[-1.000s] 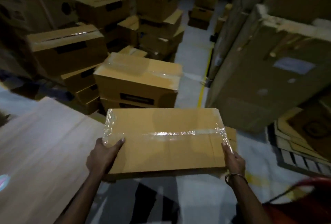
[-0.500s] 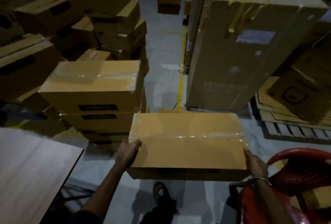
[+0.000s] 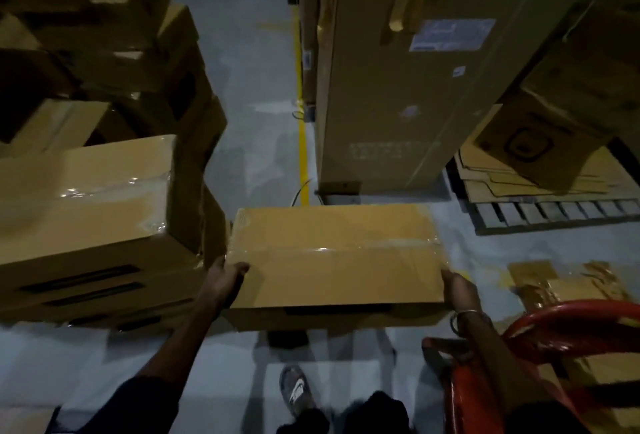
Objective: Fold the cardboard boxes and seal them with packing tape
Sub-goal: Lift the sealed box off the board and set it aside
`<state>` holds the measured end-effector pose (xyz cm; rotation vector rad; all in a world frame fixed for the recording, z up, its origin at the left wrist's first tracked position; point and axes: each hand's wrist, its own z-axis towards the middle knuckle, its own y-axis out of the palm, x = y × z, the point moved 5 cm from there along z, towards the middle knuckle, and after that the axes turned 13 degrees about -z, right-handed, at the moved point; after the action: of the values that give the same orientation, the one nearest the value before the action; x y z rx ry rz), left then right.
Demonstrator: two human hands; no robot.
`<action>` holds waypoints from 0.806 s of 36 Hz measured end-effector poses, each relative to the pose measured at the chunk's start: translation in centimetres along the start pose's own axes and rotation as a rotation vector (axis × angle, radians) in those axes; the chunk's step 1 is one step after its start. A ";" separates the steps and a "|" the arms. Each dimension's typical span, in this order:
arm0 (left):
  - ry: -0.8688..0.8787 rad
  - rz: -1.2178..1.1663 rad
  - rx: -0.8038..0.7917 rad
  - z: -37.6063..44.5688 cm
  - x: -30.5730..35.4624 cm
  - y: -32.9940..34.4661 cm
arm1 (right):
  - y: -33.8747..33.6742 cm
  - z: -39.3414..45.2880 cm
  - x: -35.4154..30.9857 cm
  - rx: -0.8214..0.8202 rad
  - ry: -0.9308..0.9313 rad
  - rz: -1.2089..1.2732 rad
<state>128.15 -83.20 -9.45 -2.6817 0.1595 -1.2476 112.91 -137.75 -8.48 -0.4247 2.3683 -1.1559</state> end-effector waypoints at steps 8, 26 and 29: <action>0.013 -0.104 -0.013 3.6 4.7 4.8 | -0.1 6.7 -6.8 -0.130 -0.034 -0.072; 0.102 -0.046 0.166 21.8 -3.1 10.0 | 12.2 26.5 -8.1 -0.151 -0.023 0.084; 0.072 -0.024 0.170 21.8 -4.0 9.6 | 11.7 24.8 -8.4 -0.082 -0.012 0.109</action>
<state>142.05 -89.39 -28.21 -2.5040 0.0295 -1.3030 132.44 -143.11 -28.82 -0.3249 2.4034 -1.0075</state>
